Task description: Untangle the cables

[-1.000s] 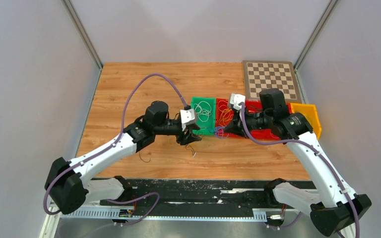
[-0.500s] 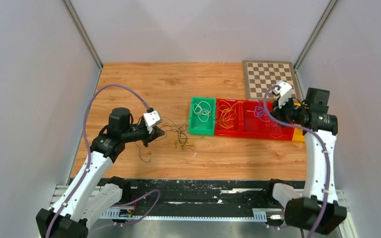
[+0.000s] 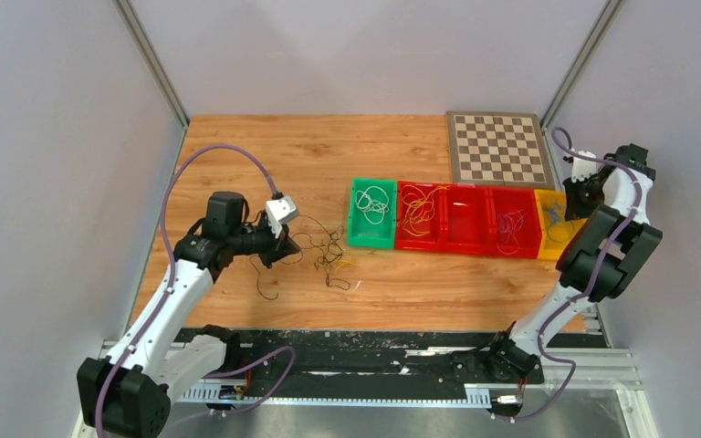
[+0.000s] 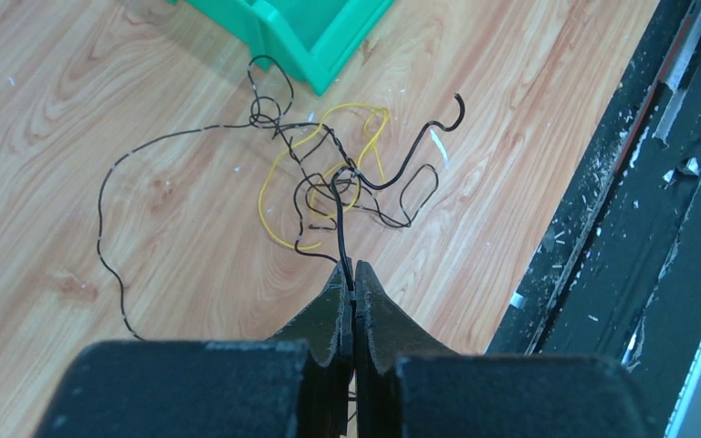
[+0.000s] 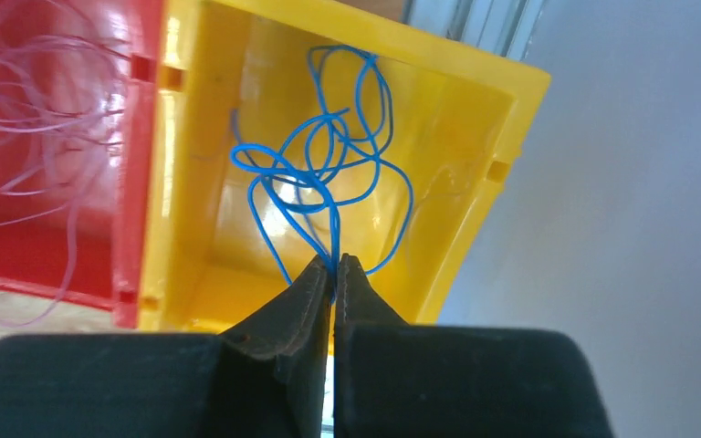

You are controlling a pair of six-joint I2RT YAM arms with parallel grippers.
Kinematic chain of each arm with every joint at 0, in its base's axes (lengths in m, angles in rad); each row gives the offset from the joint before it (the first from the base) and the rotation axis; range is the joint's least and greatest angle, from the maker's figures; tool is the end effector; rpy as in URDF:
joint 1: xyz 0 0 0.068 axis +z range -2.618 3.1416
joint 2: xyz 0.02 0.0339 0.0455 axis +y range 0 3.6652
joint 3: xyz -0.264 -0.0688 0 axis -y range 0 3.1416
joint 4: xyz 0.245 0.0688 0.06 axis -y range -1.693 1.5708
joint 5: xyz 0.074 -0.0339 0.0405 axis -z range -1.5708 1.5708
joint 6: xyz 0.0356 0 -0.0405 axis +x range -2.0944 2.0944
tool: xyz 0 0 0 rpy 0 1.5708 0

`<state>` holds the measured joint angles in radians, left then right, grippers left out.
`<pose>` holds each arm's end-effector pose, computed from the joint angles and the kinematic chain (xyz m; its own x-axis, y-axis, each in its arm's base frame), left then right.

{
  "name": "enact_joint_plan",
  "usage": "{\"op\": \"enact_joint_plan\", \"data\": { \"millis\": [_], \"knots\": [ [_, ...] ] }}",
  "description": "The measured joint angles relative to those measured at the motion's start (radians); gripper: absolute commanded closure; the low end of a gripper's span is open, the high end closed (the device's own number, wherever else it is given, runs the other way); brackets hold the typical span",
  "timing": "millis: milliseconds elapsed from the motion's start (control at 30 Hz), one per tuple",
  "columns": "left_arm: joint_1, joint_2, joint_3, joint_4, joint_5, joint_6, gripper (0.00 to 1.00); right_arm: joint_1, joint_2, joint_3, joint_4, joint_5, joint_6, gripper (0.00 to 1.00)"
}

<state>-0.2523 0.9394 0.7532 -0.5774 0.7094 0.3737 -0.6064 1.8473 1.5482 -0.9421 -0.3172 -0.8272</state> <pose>0.1772 -0.0696 0.2704 -0.3879 0.3861 -0.8369 0.8450 0.5117 -0.1557 0.3176 -0.2067 0.2506 -0.8638 -0.2520 -0.4363 -0.2619 0.9643 -0.0384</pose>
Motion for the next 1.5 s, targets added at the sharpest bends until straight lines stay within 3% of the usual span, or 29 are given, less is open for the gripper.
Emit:
{"op": "enact_joint_plan", "data": {
  "millis": [100, 200, 367, 500, 733, 900, 967, 1233, 1367, 1500],
  "knots": [
    [0.001, 0.01, 0.021, 0.0, 0.0, -0.011, 1.0, 0.004, 0.062, 0.016, 0.014, 0.068, 0.022, 0.56],
    [0.001, 0.012, 0.041, -0.001, 0.0, -0.021, 1.0, 0.011, 0.079, 0.017, 0.02, 0.111, 0.044, 0.37],
    [-0.002, 0.017, 0.103, -0.024, 0.043, -0.043, 1.0, 0.032, 0.025, 0.021, 0.016, 0.106, 0.049, 0.14],
    [-0.05, 0.012, 0.167, -0.039, 0.087, -0.07, 1.0, 0.095, -0.157, -0.008, 0.016, 0.052, 0.037, 0.04],
    [-0.139, -0.017, 0.328, -0.002, 0.192, -0.24, 1.0, 0.322, -0.48, -0.109, -0.021, -0.248, 0.019, 0.07],
    [-0.138, -0.048, 0.395, 0.007, 0.206, -0.289, 1.0, 0.639, -0.607, -0.296, 0.014, -0.449, 0.067, 0.12],
    [-0.128, -0.063, 0.388, -0.017, 0.206, -0.288, 1.0, 0.797, -0.642, -0.415, 0.105, -0.488, 0.121, 0.15],
    [-0.009, -0.117, 0.269, -0.208, 0.177, -0.163, 1.0, 1.255, -0.544, -0.656, 0.443, -0.473, 0.278, 0.27],
    [0.014, -0.137, 0.189, -0.301, 0.055, -0.058, 1.0, 1.378, -0.437, -0.66, 0.608, -0.436, 0.335, 0.32],
    [0.031, -0.113, 0.122, -0.309, -0.124, -0.066, 1.0, 1.46, -0.363, -0.66, 0.727, -0.391, 0.389, 0.35]
  ]
}}
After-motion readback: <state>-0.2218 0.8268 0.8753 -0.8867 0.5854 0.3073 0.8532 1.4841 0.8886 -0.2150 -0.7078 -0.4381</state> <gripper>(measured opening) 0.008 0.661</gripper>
